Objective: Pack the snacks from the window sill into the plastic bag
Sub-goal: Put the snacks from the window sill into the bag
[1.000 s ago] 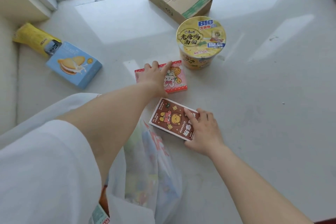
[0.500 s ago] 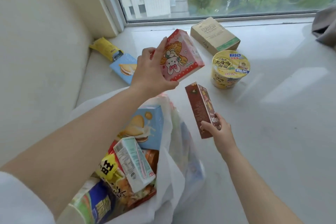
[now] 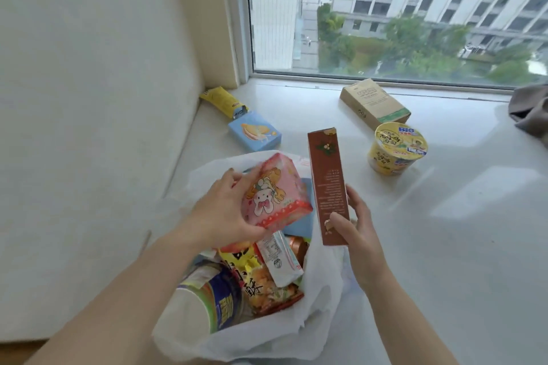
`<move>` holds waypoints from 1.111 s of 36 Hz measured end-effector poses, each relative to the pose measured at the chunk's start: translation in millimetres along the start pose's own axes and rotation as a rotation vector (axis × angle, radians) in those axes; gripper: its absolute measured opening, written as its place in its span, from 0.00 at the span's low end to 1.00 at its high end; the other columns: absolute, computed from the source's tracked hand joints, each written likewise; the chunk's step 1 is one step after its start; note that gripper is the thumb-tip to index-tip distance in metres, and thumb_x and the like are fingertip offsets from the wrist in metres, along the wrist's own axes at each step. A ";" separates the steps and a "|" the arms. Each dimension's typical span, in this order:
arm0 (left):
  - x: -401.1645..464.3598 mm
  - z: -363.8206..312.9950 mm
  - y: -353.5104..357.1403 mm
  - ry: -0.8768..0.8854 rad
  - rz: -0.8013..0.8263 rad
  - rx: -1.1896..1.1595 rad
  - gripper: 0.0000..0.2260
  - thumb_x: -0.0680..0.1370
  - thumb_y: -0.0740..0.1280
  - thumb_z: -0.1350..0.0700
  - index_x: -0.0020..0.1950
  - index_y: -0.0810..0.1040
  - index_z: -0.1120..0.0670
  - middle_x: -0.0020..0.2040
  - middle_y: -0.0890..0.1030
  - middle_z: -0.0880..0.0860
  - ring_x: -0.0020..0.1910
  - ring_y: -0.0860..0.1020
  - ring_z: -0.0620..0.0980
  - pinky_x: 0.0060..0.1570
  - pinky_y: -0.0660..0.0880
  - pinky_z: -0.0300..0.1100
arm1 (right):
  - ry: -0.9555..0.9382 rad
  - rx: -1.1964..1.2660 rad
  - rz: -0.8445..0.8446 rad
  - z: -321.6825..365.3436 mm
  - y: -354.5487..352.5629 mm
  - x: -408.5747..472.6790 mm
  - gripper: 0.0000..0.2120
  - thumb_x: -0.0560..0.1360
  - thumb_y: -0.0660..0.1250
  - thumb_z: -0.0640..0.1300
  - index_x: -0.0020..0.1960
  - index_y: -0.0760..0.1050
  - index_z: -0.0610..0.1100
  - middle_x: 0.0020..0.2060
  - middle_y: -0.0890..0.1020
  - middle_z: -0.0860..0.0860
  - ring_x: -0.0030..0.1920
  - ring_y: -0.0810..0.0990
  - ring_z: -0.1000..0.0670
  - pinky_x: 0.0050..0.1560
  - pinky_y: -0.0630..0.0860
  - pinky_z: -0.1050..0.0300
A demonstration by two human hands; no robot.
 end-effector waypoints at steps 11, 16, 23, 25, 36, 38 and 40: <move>2.2 40.3 39.1 -0.041 0.061 0.290 0.39 0.69 0.64 0.31 0.75 0.49 0.35 0.75 0.55 0.49 0.73 0.55 0.51 0.73 0.52 0.49 | 0.003 -0.113 0.008 -9.9 25.8 -8.3 0.40 0.56 0.72 0.62 0.65 0.63 0.58 0.62 0.65 0.53 0.61 0.76 0.50 0.49 0.81 0.50; 18.1 61.8 32.7 -0.134 0.064 0.261 0.40 0.69 0.63 0.29 0.75 0.47 0.34 0.76 0.55 0.49 0.73 0.58 0.52 0.71 0.59 0.51 | 0.005 -0.185 0.036 -15.9 30.4 -5.6 0.42 0.57 0.75 0.65 0.68 0.66 0.56 0.64 0.69 0.49 0.59 0.79 0.49 0.53 0.80 0.44; 14.8 86.2 24.7 -0.226 0.050 0.253 0.37 0.71 0.56 0.28 0.76 0.48 0.39 0.77 0.55 0.52 0.73 0.59 0.54 0.70 0.63 0.51 | -0.040 -0.289 -0.016 4.5 41.8 -12.6 0.40 0.55 0.69 0.66 0.64 0.61 0.61 0.53 0.64 0.64 0.59 0.75 0.52 0.53 0.80 0.45; 10.9 82.1 28.0 -0.184 0.032 0.177 0.30 0.75 0.49 0.31 0.76 0.50 0.38 0.77 0.53 0.50 0.75 0.56 0.52 0.72 0.60 0.52 | -0.088 -0.390 -0.038 14.0 47.4 -13.0 0.39 0.56 0.67 0.68 0.65 0.61 0.63 0.53 0.64 0.62 0.60 0.73 0.52 0.54 0.79 0.44; -62.5 177.9 -11.6 -0.570 -0.499 -0.015 0.29 0.72 0.68 0.45 0.71 0.65 0.51 0.71 0.66 0.57 0.69 0.66 0.59 0.64 0.68 0.55 | -0.604 -0.947 -0.112 65.6 105.1 -45.3 0.33 0.64 0.63 0.63 0.67 0.64 0.55 0.66 0.62 0.51 0.64 0.63 0.49 0.61 0.68 0.51; -60.6 194.2 6.5 -0.656 -0.344 -0.095 0.23 0.72 0.65 0.43 0.66 0.68 0.48 0.63 0.74 0.56 0.60 0.74 0.59 0.55 0.74 0.52 | -0.615 -0.997 -0.099 59.0 116.6 -50.9 0.33 0.64 0.64 0.63 0.67 0.64 0.55 0.66 0.63 0.50 0.65 0.63 0.47 0.62 0.68 0.48; -62.2 200.5 13.0 -0.682 -0.281 -0.103 0.18 0.75 0.63 0.47 0.64 0.72 0.50 0.60 0.77 0.57 0.58 0.75 0.60 0.51 0.73 0.48 | -0.630 -1.032 -0.080 54.2 127.0 -56.3 0.34 0.63 0.65 0.62 0.67 0.64 0.55 0.67 0.64 0.48 0.65 0.64 0.46 0.63 0.67 0.46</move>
Point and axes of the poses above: each hand's wrist, its own x-axis towards the middle knuckle, its own y-axis out of the palm, z = x × y, the point moved 10 cm from there along x, towards the middle knuckle
